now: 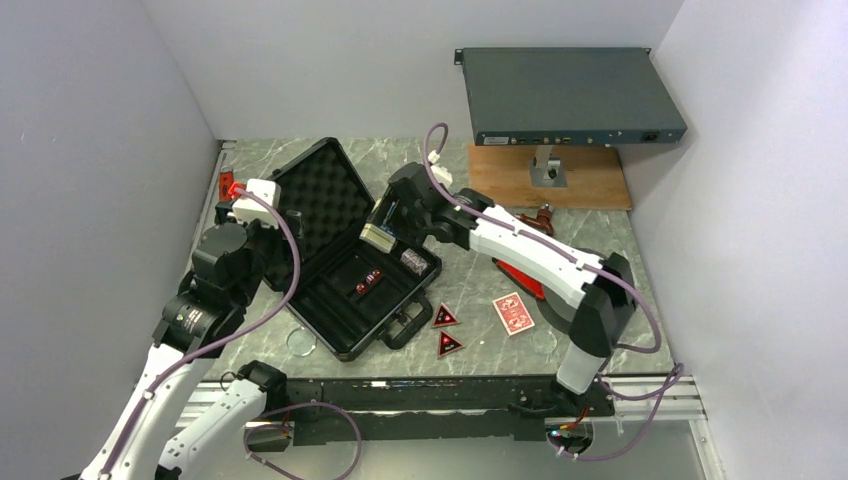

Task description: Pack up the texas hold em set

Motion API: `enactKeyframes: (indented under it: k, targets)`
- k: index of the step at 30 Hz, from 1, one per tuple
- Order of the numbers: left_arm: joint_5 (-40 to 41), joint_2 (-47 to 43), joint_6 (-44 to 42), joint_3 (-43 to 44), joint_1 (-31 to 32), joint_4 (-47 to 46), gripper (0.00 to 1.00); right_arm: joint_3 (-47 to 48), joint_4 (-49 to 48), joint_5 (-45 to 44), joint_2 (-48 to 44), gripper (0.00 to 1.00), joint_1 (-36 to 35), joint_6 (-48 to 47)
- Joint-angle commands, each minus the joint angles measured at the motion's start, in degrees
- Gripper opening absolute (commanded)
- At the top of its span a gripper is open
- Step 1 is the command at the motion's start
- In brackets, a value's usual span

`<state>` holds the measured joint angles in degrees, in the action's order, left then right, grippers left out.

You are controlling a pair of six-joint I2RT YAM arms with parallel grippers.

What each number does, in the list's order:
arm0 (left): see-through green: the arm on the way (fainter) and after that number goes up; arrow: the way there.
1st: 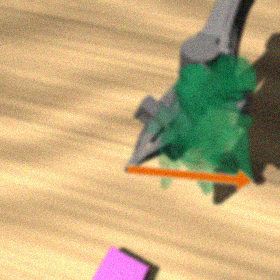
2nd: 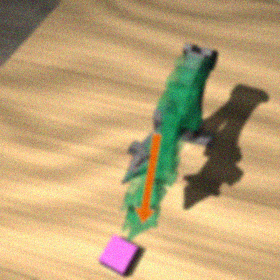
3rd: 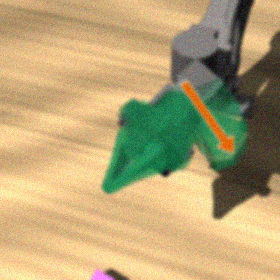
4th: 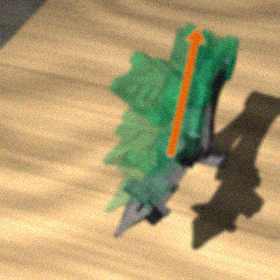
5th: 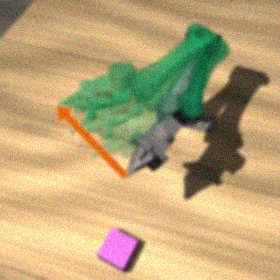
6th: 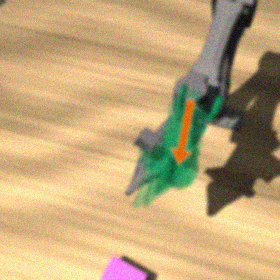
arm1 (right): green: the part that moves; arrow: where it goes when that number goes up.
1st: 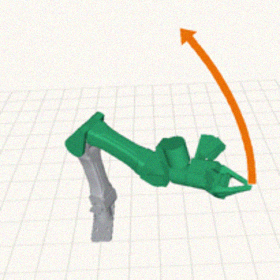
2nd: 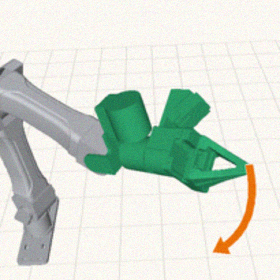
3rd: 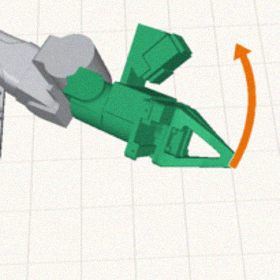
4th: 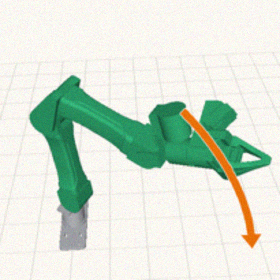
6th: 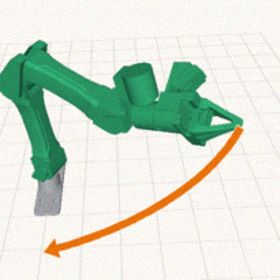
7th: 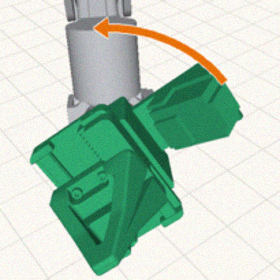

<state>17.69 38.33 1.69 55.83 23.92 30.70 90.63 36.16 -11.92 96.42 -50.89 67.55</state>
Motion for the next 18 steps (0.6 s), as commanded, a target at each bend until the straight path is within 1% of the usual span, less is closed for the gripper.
enactKeyframes:
  k: [1,6,8,13,18]
  targets:
    - [1.6,-0.8,0.4,0.3,-0.5,-1.6,0.85,6.2,2.3,-0.3,3.3,0.00,-1.0,5.9]
    - [4.5,-1.7,1.1,0.3,-1.1,-1.2,0.85,2.0,-3.8,3.6,5.5,0.00,-1.0,13.4]
    - [5.8,-2.2,1.4,0.1,-1.4,-1.2,0.86,2.0,-5.9,5.5,7.0,0.00,-1.0,15.0]
    - [7.4,-3.4,2.1,-0.4,-1.8,-1.7,0.86,5.1,-4.5,7.2,11.8,0.00,-1.4,17.8]
    - [7.6,-4.4,2.1,-0.7,-2.2,-2.2,0.87,5.2,-6.0,7.0,13.8,0.00,-1.6,20.1]
